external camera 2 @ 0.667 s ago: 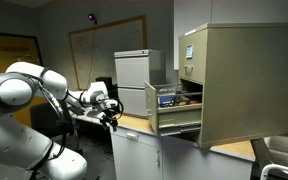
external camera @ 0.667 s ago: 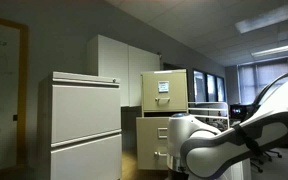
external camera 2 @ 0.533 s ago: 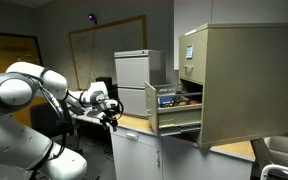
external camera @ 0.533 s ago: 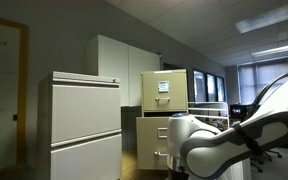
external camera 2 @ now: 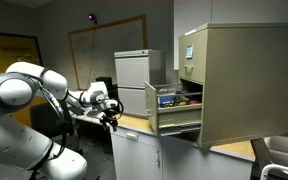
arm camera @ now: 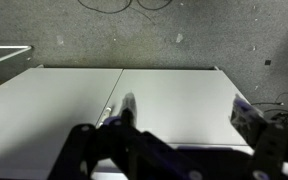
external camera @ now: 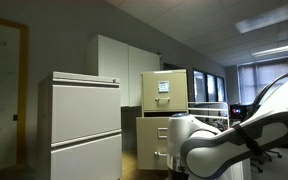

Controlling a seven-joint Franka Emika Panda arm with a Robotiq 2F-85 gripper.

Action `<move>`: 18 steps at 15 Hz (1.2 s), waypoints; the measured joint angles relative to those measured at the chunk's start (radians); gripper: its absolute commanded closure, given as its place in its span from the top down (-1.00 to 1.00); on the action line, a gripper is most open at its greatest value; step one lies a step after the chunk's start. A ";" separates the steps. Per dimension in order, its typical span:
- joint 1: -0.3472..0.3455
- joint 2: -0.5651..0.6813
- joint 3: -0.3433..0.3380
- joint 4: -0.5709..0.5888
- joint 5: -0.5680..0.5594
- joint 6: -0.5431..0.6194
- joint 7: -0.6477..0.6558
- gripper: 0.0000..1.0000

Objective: Close the bottom drawer

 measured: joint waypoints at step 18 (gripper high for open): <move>-0.060 -0.072 -0.004 0.110 -0.189 -0.143 0.009 -0.16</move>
